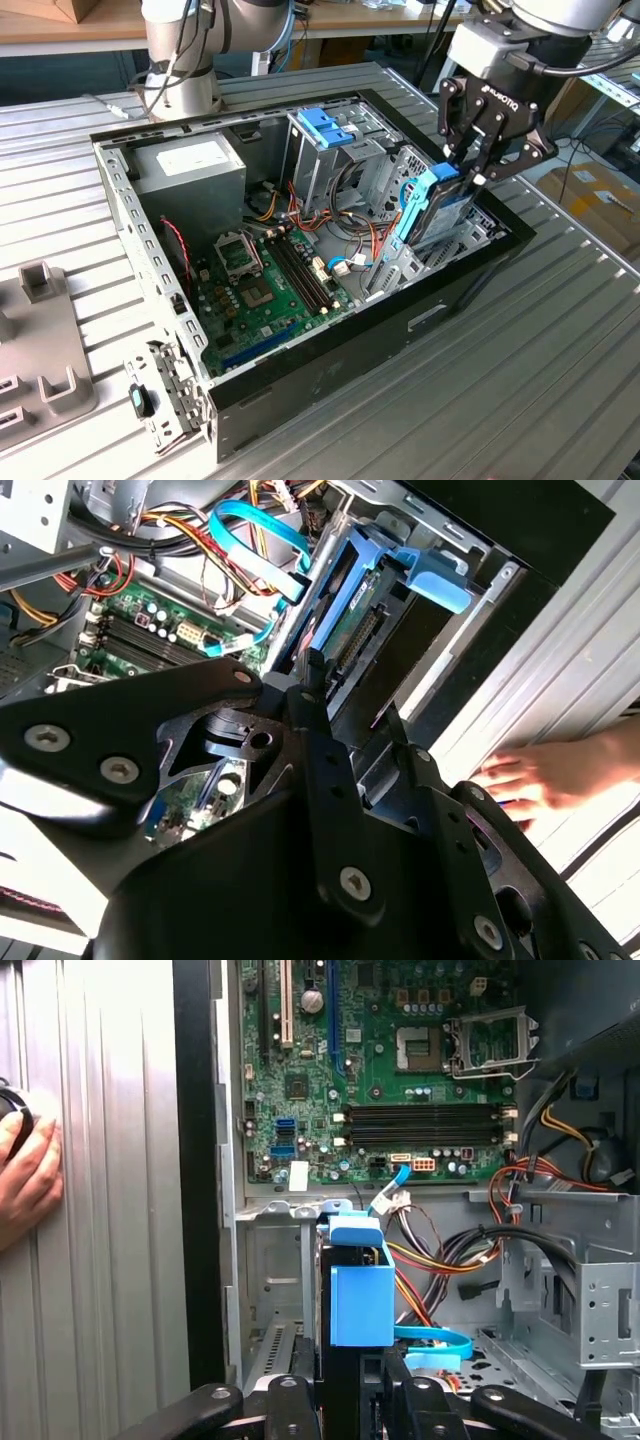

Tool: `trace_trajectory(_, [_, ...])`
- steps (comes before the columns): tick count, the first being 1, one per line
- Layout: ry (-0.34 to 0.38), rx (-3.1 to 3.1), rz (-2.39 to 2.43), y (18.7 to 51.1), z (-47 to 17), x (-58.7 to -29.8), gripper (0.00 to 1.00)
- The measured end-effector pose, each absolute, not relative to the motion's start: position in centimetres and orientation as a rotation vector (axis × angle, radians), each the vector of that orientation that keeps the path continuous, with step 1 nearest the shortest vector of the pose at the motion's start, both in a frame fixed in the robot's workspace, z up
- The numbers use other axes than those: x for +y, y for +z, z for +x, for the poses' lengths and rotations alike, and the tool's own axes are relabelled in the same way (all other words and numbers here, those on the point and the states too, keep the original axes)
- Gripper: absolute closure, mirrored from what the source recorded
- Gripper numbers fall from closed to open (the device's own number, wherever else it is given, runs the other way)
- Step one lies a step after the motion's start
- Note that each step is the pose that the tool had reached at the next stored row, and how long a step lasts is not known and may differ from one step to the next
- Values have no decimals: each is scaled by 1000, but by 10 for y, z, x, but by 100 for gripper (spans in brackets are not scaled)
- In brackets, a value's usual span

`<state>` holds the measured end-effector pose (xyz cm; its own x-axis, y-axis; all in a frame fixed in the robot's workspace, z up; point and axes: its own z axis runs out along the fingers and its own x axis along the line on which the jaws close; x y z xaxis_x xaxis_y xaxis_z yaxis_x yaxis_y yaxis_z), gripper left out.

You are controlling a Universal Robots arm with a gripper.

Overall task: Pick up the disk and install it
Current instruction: 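Insert the disk into the insertion slot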

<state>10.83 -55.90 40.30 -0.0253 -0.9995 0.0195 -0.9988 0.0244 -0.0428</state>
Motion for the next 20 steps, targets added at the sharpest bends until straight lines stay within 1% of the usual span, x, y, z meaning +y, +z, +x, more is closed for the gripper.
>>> trace_trajectory(12, [-69, 2237, -2182, 373, 109, -559, 65])
trace_trajectory(20, [-69, 2237, -2182, 363, 109, -559, 65])
